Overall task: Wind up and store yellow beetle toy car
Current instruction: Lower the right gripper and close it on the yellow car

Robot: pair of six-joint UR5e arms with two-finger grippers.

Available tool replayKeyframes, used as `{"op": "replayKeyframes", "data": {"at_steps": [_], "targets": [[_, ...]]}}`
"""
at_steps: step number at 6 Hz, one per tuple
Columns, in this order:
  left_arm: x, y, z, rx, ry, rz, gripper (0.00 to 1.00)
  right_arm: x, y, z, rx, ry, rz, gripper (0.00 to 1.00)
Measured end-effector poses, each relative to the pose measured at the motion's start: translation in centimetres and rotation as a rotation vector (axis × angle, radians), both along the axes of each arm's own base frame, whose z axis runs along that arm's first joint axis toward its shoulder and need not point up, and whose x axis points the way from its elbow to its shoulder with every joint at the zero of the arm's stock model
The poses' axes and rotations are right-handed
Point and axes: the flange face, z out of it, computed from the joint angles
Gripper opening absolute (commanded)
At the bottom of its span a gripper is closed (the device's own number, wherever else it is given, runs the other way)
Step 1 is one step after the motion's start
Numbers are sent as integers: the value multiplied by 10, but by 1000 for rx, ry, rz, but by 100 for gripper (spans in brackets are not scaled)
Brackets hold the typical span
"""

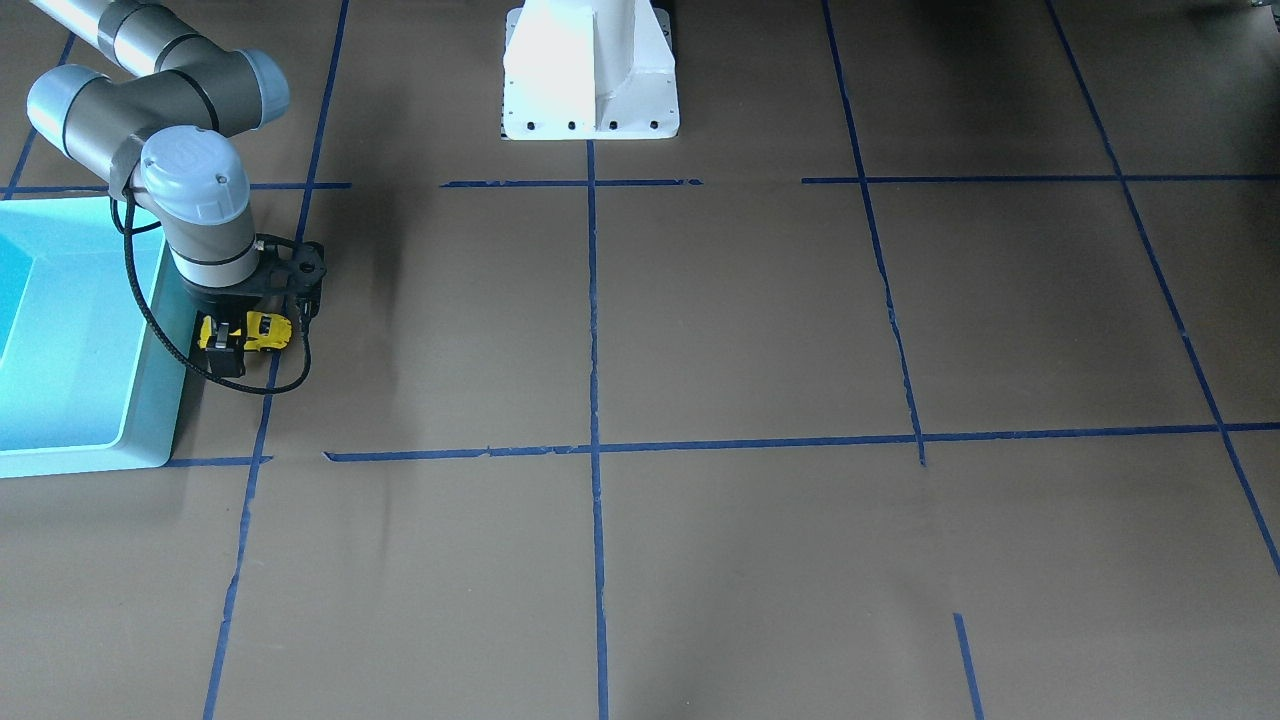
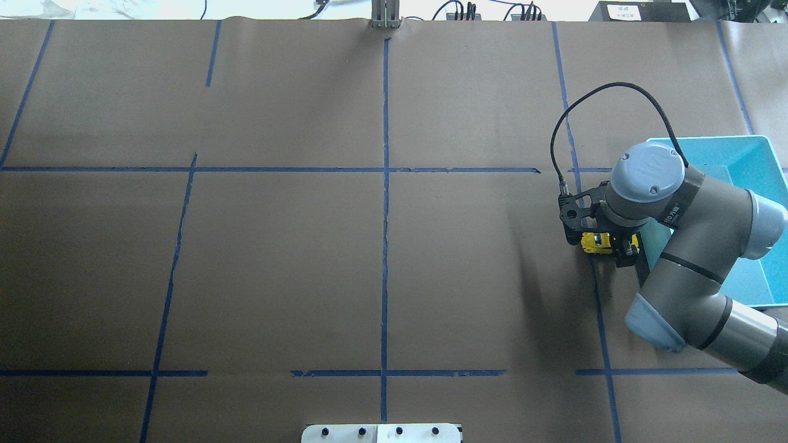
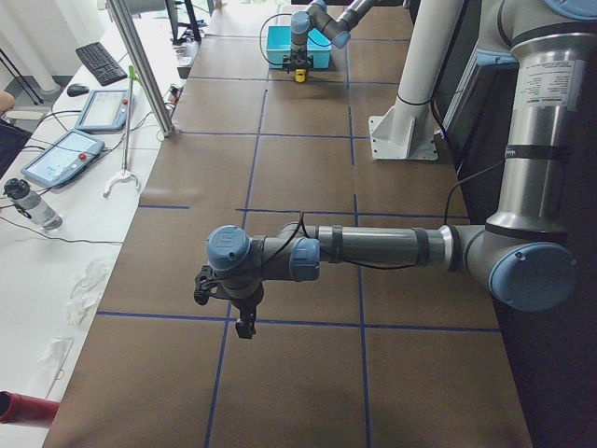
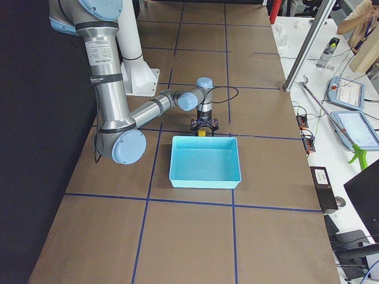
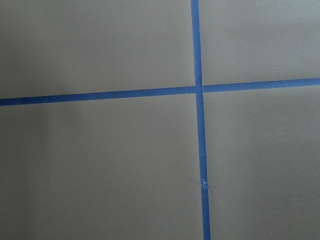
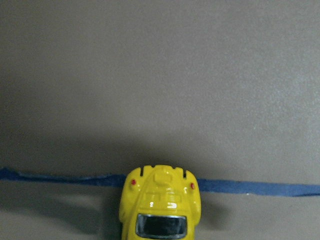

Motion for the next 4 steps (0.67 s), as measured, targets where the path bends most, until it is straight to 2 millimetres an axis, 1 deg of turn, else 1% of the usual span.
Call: {"op": "replayKeyframes", "data": {"at_steps": [1,2,4], "targets": [[0,0,0,0,-1,0,100,0,0,0,-3,-3,2,38],[0,0,1,-1,-3,0,100,1,-1,-2,-6,-10,5,22],[0,0,1,-1,-5,1,100,8,-8,-14,-19,-43,18,19]]}}
